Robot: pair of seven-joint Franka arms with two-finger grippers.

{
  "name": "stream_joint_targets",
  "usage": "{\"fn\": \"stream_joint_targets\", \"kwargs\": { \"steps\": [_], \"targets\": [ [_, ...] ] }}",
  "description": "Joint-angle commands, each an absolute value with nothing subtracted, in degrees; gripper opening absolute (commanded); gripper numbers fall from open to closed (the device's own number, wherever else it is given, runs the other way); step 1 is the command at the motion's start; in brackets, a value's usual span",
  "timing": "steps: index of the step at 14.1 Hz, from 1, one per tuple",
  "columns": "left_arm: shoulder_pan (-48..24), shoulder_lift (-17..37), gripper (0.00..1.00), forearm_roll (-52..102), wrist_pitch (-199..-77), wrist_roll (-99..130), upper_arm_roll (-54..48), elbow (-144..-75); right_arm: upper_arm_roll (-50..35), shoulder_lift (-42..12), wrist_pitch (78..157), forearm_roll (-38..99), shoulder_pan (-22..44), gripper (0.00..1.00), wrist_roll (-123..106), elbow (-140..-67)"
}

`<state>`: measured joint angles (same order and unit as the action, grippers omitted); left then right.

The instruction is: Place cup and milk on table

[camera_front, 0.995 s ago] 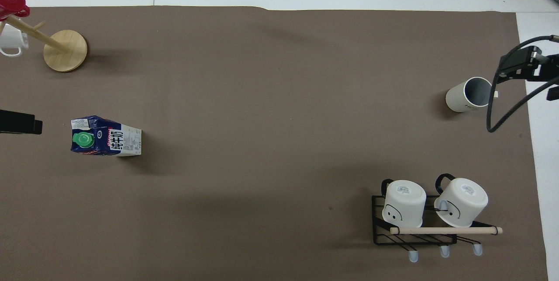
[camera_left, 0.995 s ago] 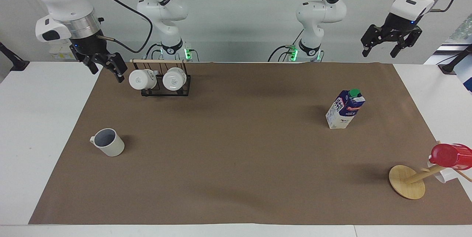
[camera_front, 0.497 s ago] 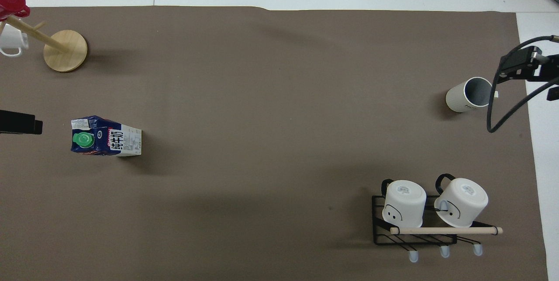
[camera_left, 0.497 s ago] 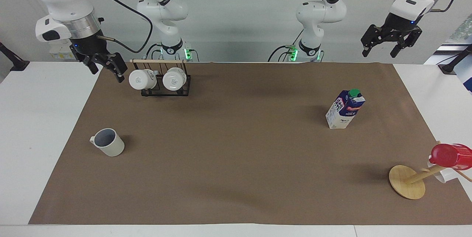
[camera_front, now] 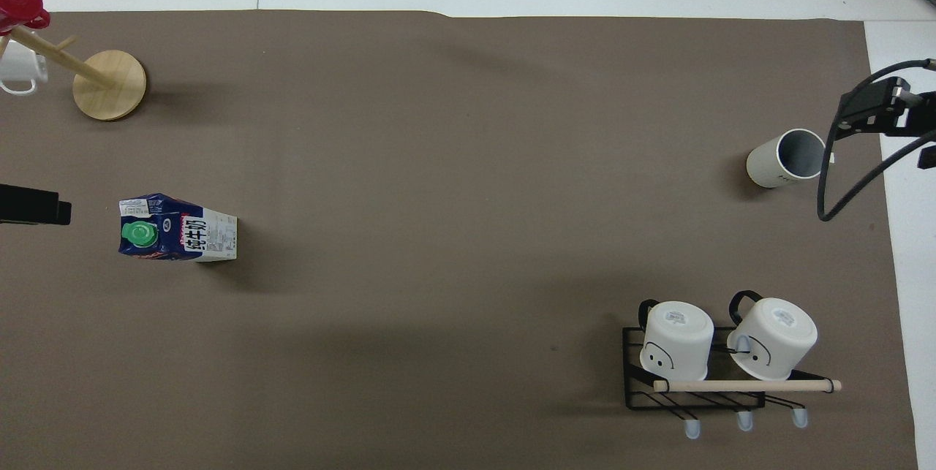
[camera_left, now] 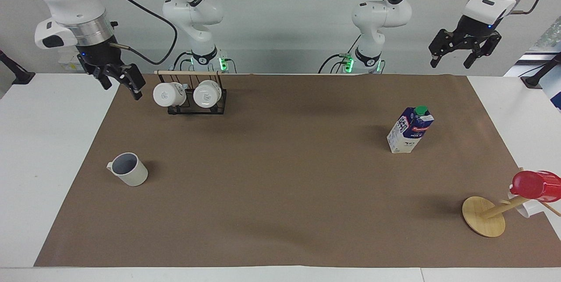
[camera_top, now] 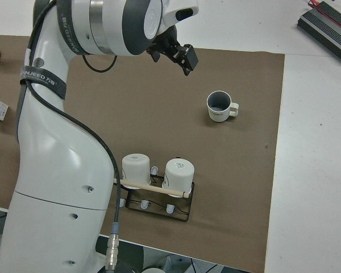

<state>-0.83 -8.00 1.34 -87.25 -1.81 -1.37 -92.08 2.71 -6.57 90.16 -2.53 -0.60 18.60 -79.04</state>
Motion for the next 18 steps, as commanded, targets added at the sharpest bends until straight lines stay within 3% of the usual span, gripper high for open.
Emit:
{"fn": "stream_joint_targets", "kwargs": {
  "steps": [1, 6, 13, 18],
  "targets": [
    [-0.8, -8.1, 1.00, 1.6, -86.1, -1.4, -1.3, -91.3, 3.1, -6.2, 92.5, -1.5, -1.3, 1.00, 17.3, -80.6],
    [-0.8, -8.1, 1.00, 1.6, -86.1, -1.4, -1.3, -91.3, 3.2, -6.2, 97.7, -1.5, -1.6, 1.00, 14.8, -87.3],
    [-0.8, -8.1, 1.00, 1.6, -86.1, -1.4, -1.3, -91.3, 3.2, -6.4, 115.9, -1.6, -4.2, 1.00, 9.4, -102.0],
    [-0.8, -8.1, 1.00, 1.6, -86.1, -1.4, -1.3, -91.3, 3.2, -7.8, 120.6, -1.6, -4.2, 1.00, 9.3, -103.7]
  ]
}}
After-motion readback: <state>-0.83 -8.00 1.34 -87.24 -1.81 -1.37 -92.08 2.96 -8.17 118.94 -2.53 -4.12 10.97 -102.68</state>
